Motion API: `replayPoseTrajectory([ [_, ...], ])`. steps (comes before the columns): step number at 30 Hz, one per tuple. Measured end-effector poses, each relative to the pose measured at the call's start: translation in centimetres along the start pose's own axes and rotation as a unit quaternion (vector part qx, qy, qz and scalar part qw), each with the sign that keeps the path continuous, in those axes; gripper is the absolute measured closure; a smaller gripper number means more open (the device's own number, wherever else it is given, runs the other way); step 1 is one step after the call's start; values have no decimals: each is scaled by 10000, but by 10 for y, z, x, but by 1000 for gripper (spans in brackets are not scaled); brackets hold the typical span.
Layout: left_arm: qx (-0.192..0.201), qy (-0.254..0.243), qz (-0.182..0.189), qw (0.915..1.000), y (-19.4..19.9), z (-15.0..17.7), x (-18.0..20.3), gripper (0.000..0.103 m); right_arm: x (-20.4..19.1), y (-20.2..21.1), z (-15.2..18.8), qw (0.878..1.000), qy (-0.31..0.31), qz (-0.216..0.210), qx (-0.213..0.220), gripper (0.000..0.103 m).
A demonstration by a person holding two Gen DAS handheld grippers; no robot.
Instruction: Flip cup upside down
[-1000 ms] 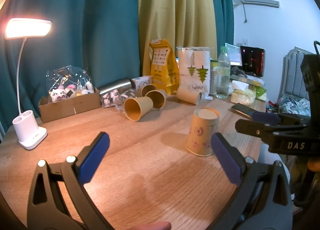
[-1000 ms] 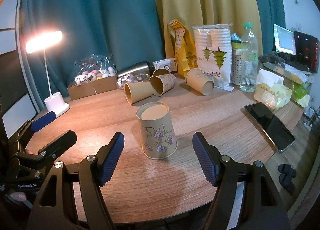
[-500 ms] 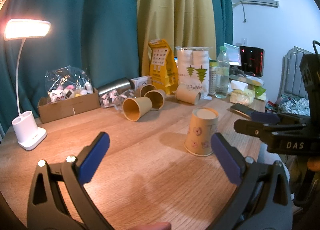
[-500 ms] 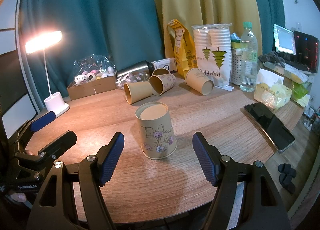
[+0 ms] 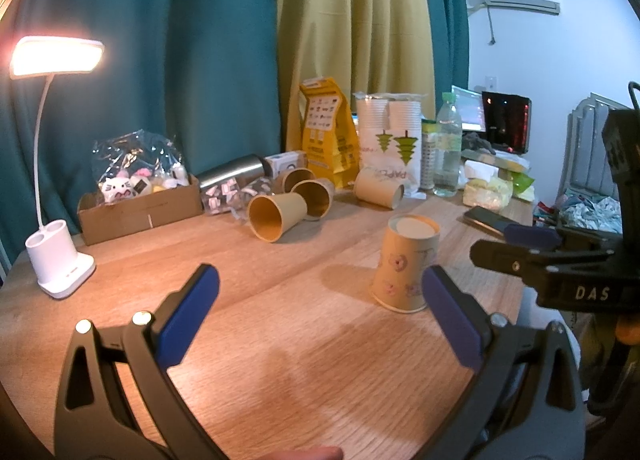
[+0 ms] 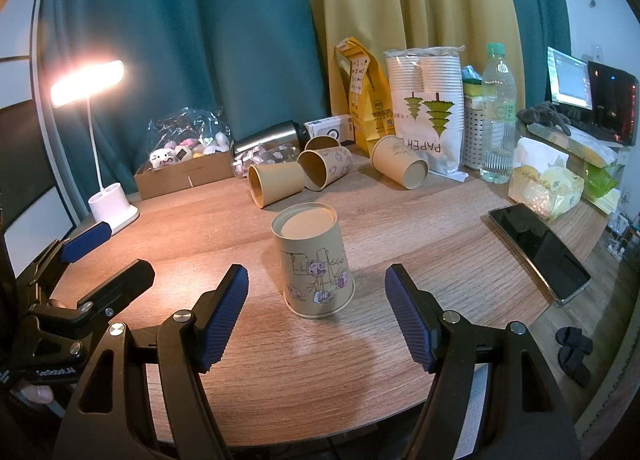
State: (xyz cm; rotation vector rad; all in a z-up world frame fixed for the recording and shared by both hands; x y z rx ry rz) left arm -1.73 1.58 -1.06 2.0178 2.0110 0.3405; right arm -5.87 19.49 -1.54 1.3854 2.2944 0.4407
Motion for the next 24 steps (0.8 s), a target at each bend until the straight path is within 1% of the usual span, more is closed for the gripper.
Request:
replayPoseTrajectory([
  [24, 35, -6, -27, 10000, 0, -3, -3, 1, -1, -1, 1, 10000, 3, 3, -12, 29],
])
Point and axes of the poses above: each gripper's, at about its wrist camera, not at the fingertips, and y roughly against the way its jaws point, x to its right, z to its underside, the point moved 4 cm from there along -y, roughly the way its jaws point, and after that the axes turned 7 degrees about -z, right-handed, at the moved point
